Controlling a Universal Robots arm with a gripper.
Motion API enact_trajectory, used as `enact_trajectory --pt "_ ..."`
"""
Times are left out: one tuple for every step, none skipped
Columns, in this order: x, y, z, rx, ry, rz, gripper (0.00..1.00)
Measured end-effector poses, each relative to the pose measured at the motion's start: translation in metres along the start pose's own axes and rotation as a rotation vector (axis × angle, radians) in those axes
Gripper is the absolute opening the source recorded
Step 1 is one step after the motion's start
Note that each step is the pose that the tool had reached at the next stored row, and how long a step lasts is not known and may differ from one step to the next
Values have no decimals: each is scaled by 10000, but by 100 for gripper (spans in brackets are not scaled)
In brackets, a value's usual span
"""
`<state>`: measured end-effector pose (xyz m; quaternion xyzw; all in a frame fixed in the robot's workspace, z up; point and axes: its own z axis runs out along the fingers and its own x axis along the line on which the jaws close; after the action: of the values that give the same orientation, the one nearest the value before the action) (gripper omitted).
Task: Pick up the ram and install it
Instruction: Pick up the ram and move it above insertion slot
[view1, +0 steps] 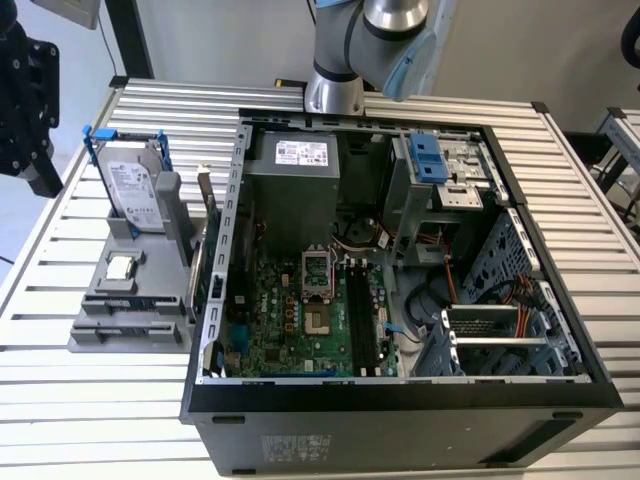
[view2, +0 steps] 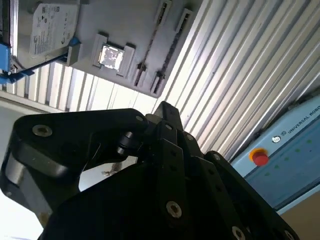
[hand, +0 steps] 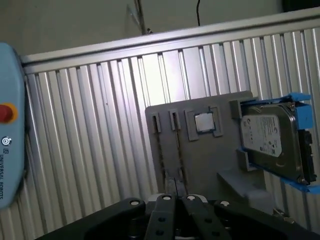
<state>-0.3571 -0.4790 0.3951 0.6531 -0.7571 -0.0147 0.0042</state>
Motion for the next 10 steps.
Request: enact_trajectory --pt "0 0 0 -2 5 -174 0" --pt "0 -1 0 -5 10 -371 0" --pt "0 -1 0 -7 16 -545 0" --pt "0 -1 0 -9 20 -725 0" --pt "0 -1 0 -12 25 -911 0" --pt "1 -1 0 -14 30 -1085 0" --pt "1 -1 0 -16 35 -1272 0" --pt "1 -1 0 -18 40 -1455 0" --pt "0 -1 0 -20 45 -1635 0" --pt "0 -1 0 -23 50 -1815 0"
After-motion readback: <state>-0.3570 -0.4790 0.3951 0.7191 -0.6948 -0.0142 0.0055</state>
